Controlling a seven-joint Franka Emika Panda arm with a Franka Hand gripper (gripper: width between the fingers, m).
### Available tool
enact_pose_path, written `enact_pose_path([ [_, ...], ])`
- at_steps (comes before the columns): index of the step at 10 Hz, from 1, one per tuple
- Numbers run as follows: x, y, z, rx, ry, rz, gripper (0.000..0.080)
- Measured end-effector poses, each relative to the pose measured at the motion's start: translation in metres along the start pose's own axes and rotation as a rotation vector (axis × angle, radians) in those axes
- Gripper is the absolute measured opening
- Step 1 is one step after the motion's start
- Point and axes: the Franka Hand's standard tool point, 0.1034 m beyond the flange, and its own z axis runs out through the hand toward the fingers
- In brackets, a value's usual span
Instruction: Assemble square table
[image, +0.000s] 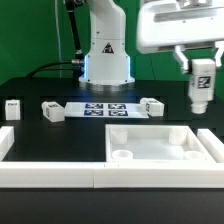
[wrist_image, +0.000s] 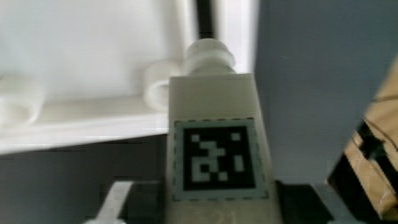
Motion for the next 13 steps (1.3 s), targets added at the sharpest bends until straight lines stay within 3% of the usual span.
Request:
enact_pose_path([
  [2, 0.032, 0.024, 0.013, -0.032, 0.037, -0.066, 0.029],
  [3, 0.036, 0.024, 0.02, -0.035, 0.046, -0.07, 0.029],
  [7, 0.033, 0.022, 0.021, -0.033, 0.041, -0.073, 0.029],
  [8, 0.029, 0.014, 0.026, -0.028, 0.038, -0.075, 0.029],
  [10, 0.039, 0.007, 0.037, -0.026, 0.049, -0.082, 0.029],
  [13, 0.035, 0.01, 0.052, -0.036, 0.036, -0.086, 0.029],
])
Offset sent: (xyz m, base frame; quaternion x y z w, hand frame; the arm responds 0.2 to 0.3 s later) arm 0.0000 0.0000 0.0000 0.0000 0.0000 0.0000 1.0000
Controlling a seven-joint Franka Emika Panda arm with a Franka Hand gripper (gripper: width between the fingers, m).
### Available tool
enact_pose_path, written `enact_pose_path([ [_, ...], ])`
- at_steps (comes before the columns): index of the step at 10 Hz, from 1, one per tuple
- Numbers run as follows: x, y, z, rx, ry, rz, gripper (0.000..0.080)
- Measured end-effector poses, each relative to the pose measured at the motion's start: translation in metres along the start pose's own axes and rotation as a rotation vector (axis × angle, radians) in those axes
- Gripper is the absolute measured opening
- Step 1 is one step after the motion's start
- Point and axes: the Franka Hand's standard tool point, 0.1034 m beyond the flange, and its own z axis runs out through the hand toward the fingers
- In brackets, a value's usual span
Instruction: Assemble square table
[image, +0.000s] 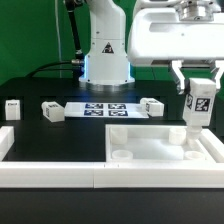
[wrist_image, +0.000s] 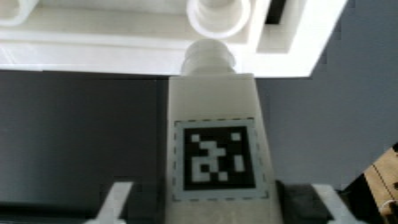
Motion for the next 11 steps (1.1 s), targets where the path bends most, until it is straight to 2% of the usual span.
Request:
enact_pose_path([
  [3, -0.009, -0.002, 0.013, -0.004, -0.018, -0.008, 0.029],
  [9, -0.016, -0.009, 0.019, 0.002, -0.03, -0.017, 0.029],
  [11, -0.02, -0.011, 0.027, 0.001, -0.039, -0.022, 0.029],
])
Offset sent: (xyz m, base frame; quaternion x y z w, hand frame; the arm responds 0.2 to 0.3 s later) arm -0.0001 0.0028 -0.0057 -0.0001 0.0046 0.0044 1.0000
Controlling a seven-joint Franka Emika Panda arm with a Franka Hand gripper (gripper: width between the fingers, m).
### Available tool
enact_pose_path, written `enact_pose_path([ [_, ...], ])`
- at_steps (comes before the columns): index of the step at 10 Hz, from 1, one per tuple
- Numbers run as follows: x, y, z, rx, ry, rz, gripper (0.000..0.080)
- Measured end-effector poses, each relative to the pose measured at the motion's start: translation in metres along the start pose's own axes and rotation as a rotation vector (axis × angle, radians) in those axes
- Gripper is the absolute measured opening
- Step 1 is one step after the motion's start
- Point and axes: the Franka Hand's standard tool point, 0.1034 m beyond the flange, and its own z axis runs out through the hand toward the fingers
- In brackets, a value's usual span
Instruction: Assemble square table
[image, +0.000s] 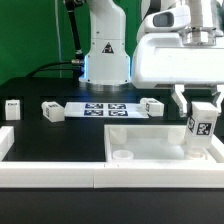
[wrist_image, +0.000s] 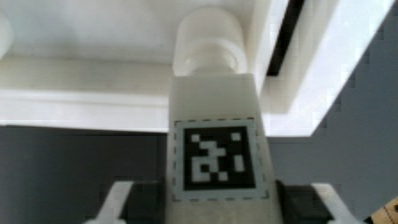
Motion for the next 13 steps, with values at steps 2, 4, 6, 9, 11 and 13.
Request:
enact_pose_path([
  [2, -0.0007, -0.0006, 0.0028, -0.001, 0.002, -0.001, 0.029],
  [4, -0.0007, -0.0006, 0.0028, -0.001, 0.002, -0.001, 0.0297],
  [6, -0.0008, -0.0005, 0.0029, -0.001, 0.002, -0.001, 0.0498],
  [9, -0.0008, -0.0005, 0.0029, -0.001, 0.002, -0.001, 0.064],
  [11, -0.0008, -0.0005, 0.0029, -0.001, 0.002, -0.001, 0.0648],
  [13, -0.0008, -0.0005, 0.0029, -0.001, 0.002, -0.001, 0.0649],
])
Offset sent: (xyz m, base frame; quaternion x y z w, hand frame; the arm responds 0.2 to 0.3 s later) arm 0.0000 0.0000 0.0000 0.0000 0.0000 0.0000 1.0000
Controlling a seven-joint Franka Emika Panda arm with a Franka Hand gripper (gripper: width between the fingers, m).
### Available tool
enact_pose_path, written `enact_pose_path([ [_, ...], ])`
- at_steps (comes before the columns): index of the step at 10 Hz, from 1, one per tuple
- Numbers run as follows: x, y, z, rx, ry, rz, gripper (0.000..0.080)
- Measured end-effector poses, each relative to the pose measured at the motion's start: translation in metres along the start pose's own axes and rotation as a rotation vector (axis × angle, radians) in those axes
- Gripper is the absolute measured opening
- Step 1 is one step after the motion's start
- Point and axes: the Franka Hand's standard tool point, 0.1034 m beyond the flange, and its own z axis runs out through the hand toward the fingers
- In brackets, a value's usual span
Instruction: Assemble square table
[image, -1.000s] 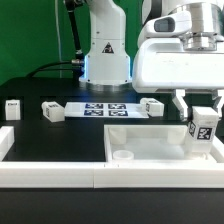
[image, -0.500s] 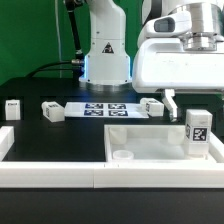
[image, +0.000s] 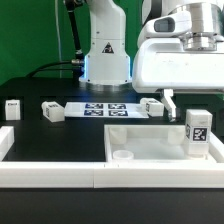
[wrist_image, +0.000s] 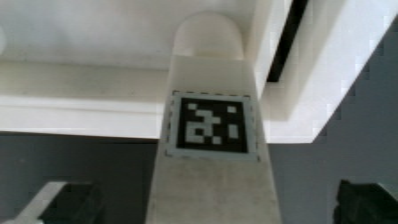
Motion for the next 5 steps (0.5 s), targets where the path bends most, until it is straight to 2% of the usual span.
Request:
enact_pose_path([
  [2, -0.001, 0.002, 0.0, -0.002, -0.007, -0.001, 0.0649],
  [4, 0.003, 0.017, 0.0, -0.01, -0.103, 0.026, 0.0649],
  [5, 0.004, 0.017, 0.003, -0.009, -0.149, 0.034, 0.0649],
])
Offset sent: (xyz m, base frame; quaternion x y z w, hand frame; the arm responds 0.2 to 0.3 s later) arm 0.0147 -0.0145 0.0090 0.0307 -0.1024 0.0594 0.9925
